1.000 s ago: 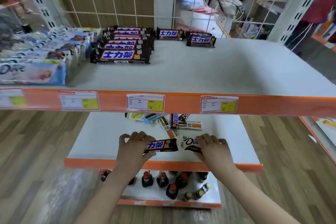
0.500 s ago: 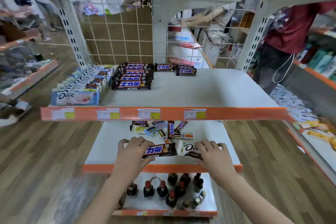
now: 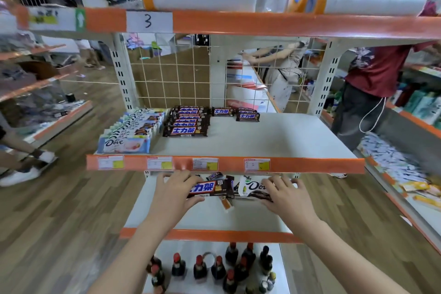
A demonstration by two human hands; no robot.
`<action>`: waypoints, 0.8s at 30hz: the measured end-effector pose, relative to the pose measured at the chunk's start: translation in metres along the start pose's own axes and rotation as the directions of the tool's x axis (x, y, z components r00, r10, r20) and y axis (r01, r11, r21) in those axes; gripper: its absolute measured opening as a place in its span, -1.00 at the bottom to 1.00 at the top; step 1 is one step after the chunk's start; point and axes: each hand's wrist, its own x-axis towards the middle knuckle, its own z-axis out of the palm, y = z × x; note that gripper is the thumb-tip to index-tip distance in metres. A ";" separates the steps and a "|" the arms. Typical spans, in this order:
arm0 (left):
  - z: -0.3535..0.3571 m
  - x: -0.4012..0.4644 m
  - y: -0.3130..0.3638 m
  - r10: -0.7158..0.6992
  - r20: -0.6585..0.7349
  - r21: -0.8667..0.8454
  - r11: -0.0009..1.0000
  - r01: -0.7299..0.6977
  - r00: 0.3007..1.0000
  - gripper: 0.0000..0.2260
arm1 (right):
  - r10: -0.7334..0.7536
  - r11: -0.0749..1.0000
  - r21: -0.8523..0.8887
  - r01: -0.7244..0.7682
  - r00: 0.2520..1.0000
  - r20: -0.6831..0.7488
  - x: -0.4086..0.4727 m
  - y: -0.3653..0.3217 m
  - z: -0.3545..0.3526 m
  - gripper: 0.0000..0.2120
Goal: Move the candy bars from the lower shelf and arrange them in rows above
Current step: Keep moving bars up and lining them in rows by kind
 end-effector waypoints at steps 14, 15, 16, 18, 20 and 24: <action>-0.010 0.054 -0.022 -0.075 0.040 0.014 0.997 0.074 0.996 -0.63 | -0.052 0.999 -0.021 0.050 0.994 -0.098 0.064 0.016 0.005 -0.56; -0.009 0.060 -0.023 -0.079 0.038 0.017 0.997 0.078 0.996 -0.63 | -0.054 0.998 -0.023 0.052 0.993 -0.103 0.071 0.017 0.006 -0.55; -0.008 0.066 -0.025 -0.083 0.034 0.019 0.996 0.083 0.996 -0.63 | -0.057 0.998 -0.025 0.054 0.993 -0.101 0.078 0.019 0.008 -0.53; -0.005 0.078 -0.029 -0.093 0.026 0.026 0.995 0.092 0.995 -0.63 | -0.064 0.998 -0.030 0.062 0.993 -0.100 0.090 0.022 0.011 -0.50; 0.000 0.088 -0.035 -0.114 0.038 0.032 0.993 0.113 0.993 -0.64 | -0.074 0.997 -0.031 0.071 0.992 -0.101 0.102 0.025 0.017 -0.49; 0.013 0.105 -0.049 -0.189 0.096 0.040 0.982 0.186 0.977 -0.62 | -0.089 0.996 -0.033 0.086 0.993 -0.075 0.121 0.032 0.033 -0.48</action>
